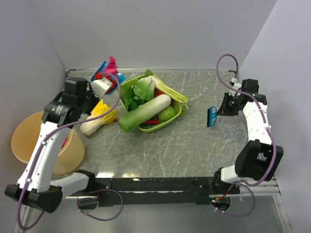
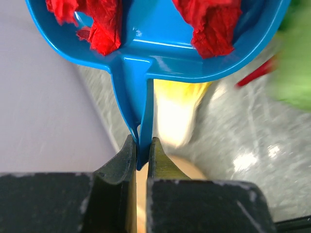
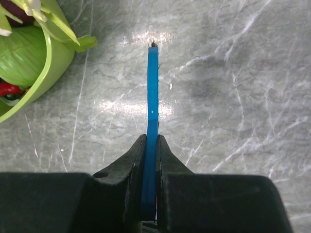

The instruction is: Sweep away the paper scraps from the table

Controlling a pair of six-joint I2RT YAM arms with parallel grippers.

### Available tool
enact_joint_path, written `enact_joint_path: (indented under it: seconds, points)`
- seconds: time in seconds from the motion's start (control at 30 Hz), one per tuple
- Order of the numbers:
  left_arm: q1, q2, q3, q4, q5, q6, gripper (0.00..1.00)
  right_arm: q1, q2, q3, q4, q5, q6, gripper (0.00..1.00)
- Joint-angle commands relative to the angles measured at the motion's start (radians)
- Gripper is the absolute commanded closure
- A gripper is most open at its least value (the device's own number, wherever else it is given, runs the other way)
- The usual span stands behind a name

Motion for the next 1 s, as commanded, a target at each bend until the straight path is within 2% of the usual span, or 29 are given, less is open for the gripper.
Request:
enact_joint_path:
  seconds: [0.0, 0.43, 0.57, 0.63, 0.97]
  points:
    - [0.089, -0.080, 0.010, -0.091, -0.058, -0.030, 0.99, 0.000, 0.042, 0.059, 0.024, -0.036, 0.021, 1.00]
    - [0.344, -0.206, 0.026, -0.321, -0.273, -0.051, 0.99, 0.071, 0.108, 0.087, 0.024, -0.022, 0.004, 1.00]
    - [0.361, -0.253, 0.021, -0.399, -0.377, -0.050, 0.99, 0.089, 0.121, 0.087, 0.029, -0.020, 0.003, 1.00]
    - [0.366, -0.279, -0.003, -0.400, -0.474, -0.047, 0.99, 0.100, 0.132, 0.093, 0.029, -0.019, 0.001, 1.00]
    - [0.432, -0.384, -0.144, -0.401, -0.765, 0.077, 0.99, 0.164, 0.187, 0.156, 0.023, -0.014, 0.000, 1.00]
